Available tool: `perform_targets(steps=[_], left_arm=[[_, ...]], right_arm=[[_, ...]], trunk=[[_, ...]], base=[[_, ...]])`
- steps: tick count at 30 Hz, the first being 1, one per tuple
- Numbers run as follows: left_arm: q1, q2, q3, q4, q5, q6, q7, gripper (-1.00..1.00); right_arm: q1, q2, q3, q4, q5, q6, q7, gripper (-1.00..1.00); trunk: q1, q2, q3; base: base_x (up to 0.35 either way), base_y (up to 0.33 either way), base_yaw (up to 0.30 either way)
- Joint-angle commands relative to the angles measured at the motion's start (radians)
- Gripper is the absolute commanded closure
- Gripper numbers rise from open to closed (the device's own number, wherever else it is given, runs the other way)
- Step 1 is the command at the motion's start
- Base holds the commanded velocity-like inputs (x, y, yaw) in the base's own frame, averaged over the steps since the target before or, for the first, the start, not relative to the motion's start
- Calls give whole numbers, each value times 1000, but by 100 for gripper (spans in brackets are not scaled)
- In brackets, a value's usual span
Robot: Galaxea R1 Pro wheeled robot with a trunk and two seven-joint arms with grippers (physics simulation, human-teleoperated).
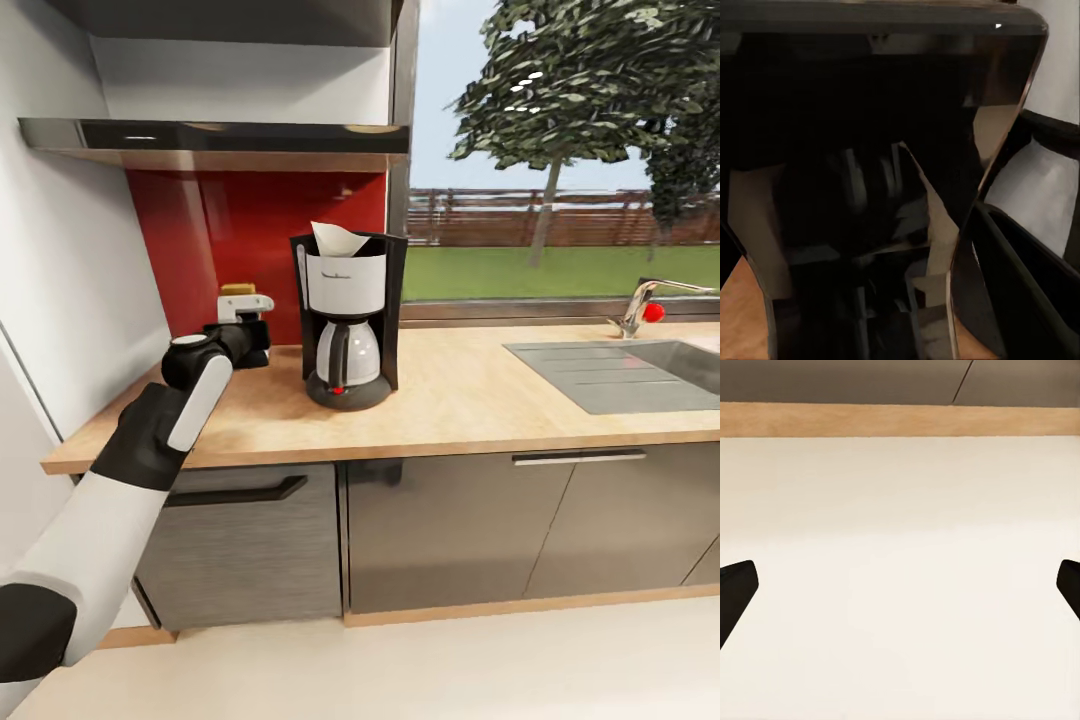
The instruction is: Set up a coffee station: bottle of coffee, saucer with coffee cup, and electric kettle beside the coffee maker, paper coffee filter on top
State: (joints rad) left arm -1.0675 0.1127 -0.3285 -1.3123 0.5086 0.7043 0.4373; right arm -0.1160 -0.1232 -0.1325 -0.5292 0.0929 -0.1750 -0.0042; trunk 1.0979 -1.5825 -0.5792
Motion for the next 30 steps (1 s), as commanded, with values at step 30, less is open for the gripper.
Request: perform_targets(steps=[30], left_arm=[[60, 18, -3, 4, 8, -26, -1, 100]], right_arm=[[-1, 1, -3, 1, 11, -3, 0, -100]], trunk=[[0, -1, -1]], base=[[58, 10, 0]])
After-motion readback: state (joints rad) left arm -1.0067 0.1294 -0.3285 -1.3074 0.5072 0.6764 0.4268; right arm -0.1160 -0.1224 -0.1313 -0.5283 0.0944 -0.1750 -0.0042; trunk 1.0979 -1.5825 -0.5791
